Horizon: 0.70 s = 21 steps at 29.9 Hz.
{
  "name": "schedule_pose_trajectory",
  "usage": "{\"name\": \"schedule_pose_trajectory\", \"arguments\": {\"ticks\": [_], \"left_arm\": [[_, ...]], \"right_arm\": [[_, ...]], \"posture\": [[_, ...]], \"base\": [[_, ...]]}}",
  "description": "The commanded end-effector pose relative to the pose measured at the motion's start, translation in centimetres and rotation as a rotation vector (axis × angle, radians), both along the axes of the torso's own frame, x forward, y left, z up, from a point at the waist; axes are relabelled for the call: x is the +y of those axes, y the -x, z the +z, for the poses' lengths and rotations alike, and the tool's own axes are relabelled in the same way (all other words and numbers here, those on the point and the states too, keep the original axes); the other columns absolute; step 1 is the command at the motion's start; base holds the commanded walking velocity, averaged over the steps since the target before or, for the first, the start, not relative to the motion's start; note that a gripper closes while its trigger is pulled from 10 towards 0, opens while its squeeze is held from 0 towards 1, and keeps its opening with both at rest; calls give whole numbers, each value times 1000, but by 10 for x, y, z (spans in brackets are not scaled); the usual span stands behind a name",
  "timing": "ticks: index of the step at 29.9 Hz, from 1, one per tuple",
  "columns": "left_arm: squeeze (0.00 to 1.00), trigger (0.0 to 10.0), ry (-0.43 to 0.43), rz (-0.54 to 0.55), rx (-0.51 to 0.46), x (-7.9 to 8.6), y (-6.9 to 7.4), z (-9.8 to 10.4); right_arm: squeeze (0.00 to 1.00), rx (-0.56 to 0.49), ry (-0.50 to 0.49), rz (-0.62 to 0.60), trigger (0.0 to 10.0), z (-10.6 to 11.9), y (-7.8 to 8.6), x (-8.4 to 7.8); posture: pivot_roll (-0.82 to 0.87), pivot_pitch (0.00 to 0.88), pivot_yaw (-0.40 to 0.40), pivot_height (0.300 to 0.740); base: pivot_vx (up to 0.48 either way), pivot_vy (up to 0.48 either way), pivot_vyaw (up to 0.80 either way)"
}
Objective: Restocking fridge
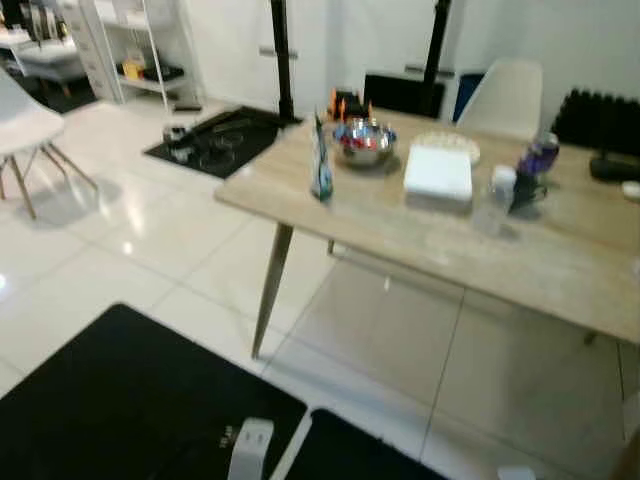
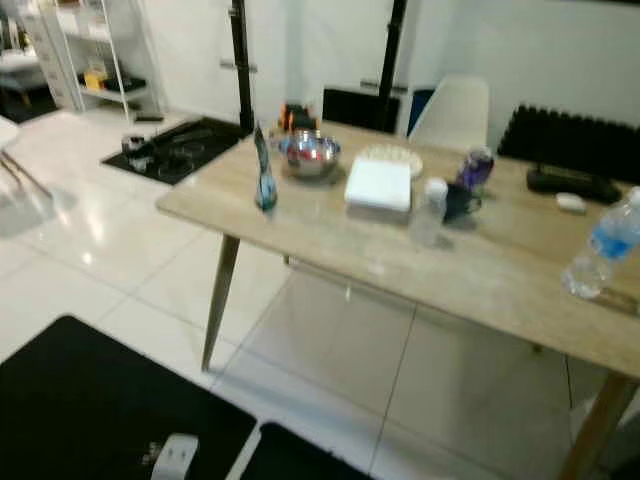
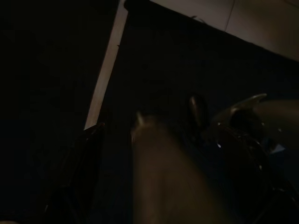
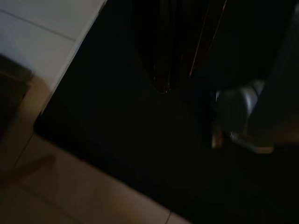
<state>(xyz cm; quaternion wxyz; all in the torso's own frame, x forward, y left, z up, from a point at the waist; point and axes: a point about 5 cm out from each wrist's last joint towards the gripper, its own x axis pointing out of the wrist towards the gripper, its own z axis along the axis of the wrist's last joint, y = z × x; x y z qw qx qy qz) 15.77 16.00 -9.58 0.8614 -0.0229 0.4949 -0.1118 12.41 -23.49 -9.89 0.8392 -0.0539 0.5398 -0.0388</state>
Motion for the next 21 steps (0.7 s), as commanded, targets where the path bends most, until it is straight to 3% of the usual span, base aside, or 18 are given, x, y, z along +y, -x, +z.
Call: {"name": "schedule_pose_trajectory", "arguments": {"ticks": [1, 5, 13, 21], "left_arm": [[0, 10000, -14, -4, 29, 4, 7, -3], [0, 10000, -21, -4, 34, 5, 8, -3], [0, 10000, -28, 10, 36, 8, 9, -3], [0, 10000, -14, -4, 37, 6, 9, -3]], "right_arm": [[0, 8, -12, -1, 10000, -2, 2, 5], [0, 10, -9, 2, 10000, -2, 2, 5], [0, 3, -3, 18, 10000, -1, 0, 5], [0, -6, 0, 11, 10000, -1, -1, 4]], "posture": [[-62, 0, -7, 740], [-60, 0, -8, 740], [-56, 0, -7, 740], [-60, 0, -6, 740]], "base": [[480, 0, -788], [397, 0, -788], [0, 0, -788], [0, 0, 0]]}}
